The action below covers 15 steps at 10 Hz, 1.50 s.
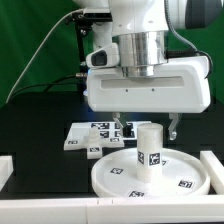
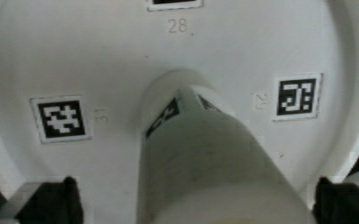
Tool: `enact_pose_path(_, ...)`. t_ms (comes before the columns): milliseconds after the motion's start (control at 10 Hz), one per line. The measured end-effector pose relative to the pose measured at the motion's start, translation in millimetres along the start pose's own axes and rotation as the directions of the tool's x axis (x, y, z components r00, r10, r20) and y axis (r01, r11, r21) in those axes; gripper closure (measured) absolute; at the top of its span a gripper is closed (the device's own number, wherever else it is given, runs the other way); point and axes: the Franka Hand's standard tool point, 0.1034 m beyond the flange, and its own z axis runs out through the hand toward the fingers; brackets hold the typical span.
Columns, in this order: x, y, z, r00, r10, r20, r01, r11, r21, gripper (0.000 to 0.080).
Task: Assemble round table
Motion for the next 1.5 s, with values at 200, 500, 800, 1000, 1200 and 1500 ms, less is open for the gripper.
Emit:
enact_pose_path(200, 1.7, -0.9, 0.4, 0.966, -0.258, -0.01, 0.258, 0.966, -0.004, 0.015)
enact_pose_path(500, 1.8, -0.8, 0.6, 0.946, -0.324, -0.005, 0.324, 0.946, -0.015, 0.0266)
enact_pose_path(800, 1.6, -0.7, 0.8, 0.963, -0.271, -0.006, 0.271, 0.962, -0.014, 0.0393)
enact_pose_path(1000, -0.3, -2.8, 1.5, 0.999, -0.025, -0.038, 0.024, 0.999, -0.022, 0.0393)
enact_pose_path(1200, -1.5, -1.1, 0.9, 0.977, 0.209, -0.04, -0.21, 0.977, -0.027, 0.0393)
enact_pose_path(1500, -3.6, -0.1, 0.5, 0.791, 0.611, -0.045, -0.612, 0.791, -0.023, 0.0393)
